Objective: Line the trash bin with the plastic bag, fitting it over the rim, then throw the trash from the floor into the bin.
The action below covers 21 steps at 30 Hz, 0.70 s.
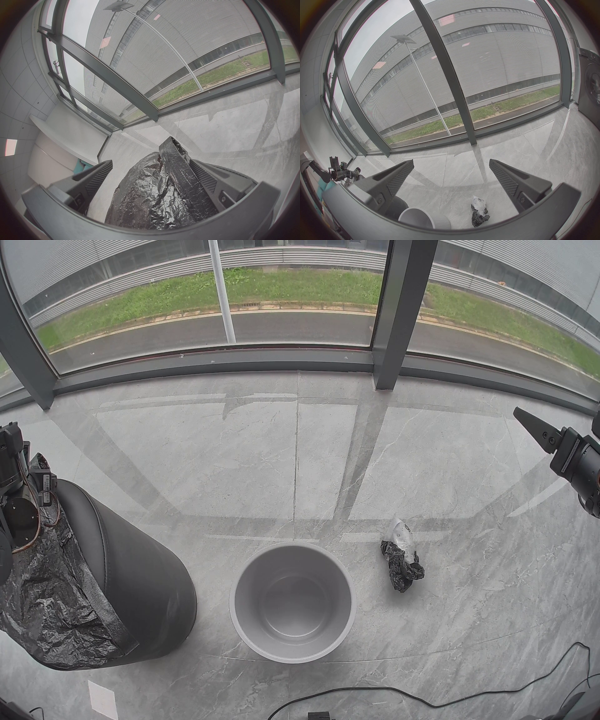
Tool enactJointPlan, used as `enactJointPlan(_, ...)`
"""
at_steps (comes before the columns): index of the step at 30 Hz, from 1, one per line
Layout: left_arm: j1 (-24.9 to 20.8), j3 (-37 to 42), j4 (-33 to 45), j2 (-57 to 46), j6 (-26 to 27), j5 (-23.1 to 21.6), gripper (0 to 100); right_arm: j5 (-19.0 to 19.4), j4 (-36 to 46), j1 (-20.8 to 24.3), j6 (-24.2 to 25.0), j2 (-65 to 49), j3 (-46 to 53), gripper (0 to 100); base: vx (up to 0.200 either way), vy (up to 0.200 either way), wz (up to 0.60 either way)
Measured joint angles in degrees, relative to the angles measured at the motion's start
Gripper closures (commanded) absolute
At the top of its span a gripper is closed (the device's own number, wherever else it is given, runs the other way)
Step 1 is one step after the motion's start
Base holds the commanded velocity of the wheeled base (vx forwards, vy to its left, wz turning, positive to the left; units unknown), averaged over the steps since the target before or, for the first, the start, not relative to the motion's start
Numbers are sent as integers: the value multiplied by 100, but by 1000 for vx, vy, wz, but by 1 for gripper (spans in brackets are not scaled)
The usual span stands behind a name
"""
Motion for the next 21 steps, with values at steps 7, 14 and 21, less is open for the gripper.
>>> enactJointPlan(7, 0, 16, 7, -59, 11, 143, 0, 5, 0, -5, 0, 22, 0, 0, 0, 0, 0)
enactJointPlan(14, 0, 35, 29, -84, 27, 202, 0, 5, 0, -11, 7, 33, 0, 0, 0, 0, 0)
enactJointPlan(21, 6, 118, 29, 10, 66, 205, 0, 5, 0, -11, 9, 33, 0, 0, 0, 0, 0)
